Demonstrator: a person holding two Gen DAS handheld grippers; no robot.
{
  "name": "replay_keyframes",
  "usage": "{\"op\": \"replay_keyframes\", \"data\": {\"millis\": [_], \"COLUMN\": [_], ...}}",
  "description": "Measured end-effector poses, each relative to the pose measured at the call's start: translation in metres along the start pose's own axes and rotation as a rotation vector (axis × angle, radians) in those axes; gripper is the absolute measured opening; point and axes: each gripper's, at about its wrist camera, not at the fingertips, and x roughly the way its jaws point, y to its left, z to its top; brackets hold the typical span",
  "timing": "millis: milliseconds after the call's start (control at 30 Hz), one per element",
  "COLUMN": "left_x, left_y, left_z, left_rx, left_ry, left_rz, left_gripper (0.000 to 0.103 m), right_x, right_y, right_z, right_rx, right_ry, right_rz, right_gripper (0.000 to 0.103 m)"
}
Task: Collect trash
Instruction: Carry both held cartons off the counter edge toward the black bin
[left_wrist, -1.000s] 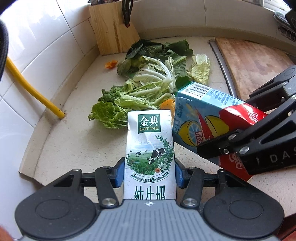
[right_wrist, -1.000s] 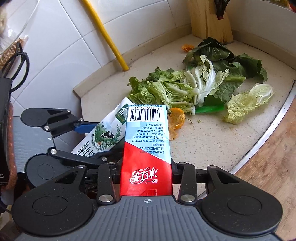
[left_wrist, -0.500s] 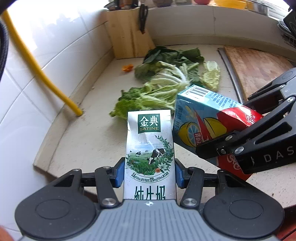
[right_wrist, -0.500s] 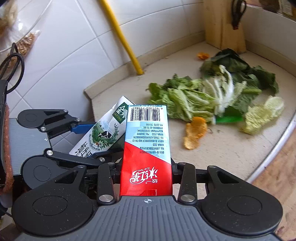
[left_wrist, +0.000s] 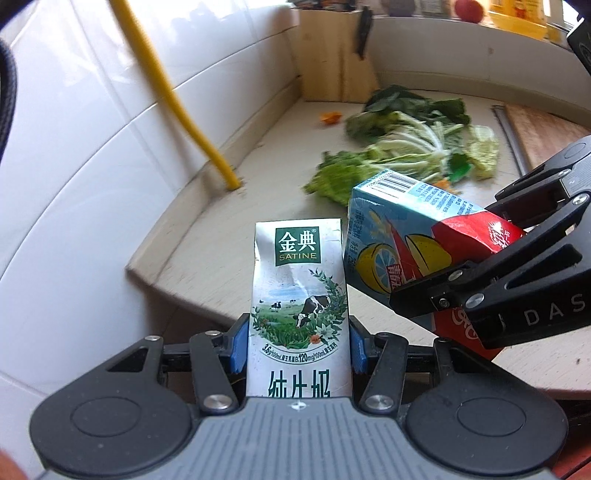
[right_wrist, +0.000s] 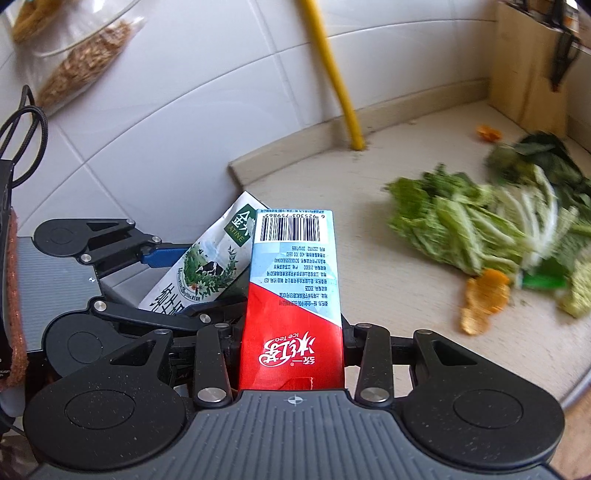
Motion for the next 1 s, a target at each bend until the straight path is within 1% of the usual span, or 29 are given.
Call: {"op": "replay_keyframes", "data": {"millis": [233,567,833,1000], "left_x": [-0.009,-0.006,0.011,0.032], "left_y": [0.028,0.065,0.087,0.102], "left_z": [-0.023,-0.059,-0.088,-0.103], "left_rx": [-0.070,-0.156,-0.205,-0.226], "left_ry": [0.020,0.070,0.138,0.189], "left_rz": [0.054,0.112,0.139,0.148], "left_gripper": [0.049,0.049,0.049,0.049], "right_x": [0.024,0.066,0.099,0.131], "right_y": [0.032,0.075,0.091,0.094], "right_z": [0.010,0.017,0.016,0.016], "right_rx": [-0.059,-0.122,-0.126,-0.103], "right_ry": [0.027,0.076,0.122,0.166], "right_rz": [0.048,0.092,0.091,0.078], "right_gripper": [0.047,0.047,0.047,0.047]}}
